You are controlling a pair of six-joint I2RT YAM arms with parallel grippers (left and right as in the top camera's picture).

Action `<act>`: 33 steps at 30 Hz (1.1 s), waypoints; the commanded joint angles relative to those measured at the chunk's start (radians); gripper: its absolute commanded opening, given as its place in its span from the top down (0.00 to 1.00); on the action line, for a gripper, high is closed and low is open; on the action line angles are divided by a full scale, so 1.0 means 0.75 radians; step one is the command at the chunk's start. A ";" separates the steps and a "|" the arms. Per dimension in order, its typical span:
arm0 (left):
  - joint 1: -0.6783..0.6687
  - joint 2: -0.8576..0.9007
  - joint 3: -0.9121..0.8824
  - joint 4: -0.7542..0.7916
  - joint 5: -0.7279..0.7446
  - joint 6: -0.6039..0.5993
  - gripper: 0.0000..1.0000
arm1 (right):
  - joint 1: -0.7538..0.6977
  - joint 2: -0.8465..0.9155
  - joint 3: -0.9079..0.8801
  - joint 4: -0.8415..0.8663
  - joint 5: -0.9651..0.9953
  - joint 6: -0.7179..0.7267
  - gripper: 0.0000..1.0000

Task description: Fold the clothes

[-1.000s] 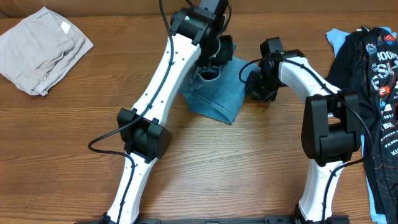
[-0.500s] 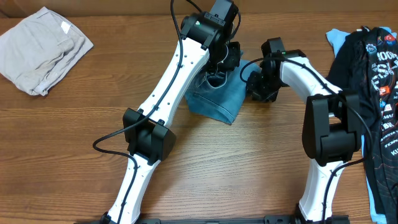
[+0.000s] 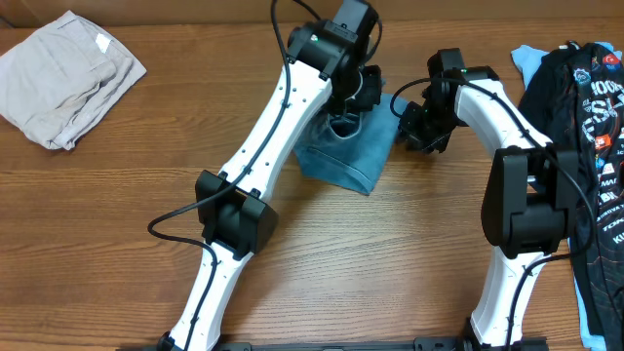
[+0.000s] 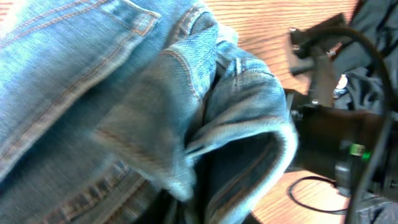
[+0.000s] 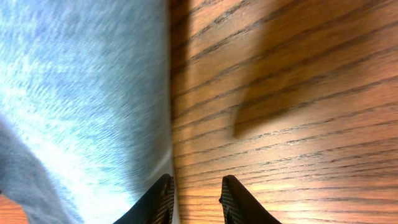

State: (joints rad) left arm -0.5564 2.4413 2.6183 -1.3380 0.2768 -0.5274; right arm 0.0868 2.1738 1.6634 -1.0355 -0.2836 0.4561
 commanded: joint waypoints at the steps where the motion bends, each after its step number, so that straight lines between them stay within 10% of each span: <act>1: -0.057 -0.009 -0.001 0.020 0.049 -0.032 0.74 | 0.004 -0.013 0.031 0.011 -0.014 -0.014 0.70; 23: 0.136 -0.024 -0.021 0.047 0.036 0.191 0.37 | -0.202 -0.044 0.363 -0.327 0.046 -0.091 0.74; 33: 0.334 -0.017 -0.027 -0.211 0.051 0.280 0.61 | -0.150 -0.032 0.556 -0.449 -0.617 -0.527 0.83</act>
State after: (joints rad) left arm -0.2932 2.4413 2.5946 -1.4708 0.3019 -0.3653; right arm -0.0639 2.1593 2.0571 -1.3788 -0.5453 0.1905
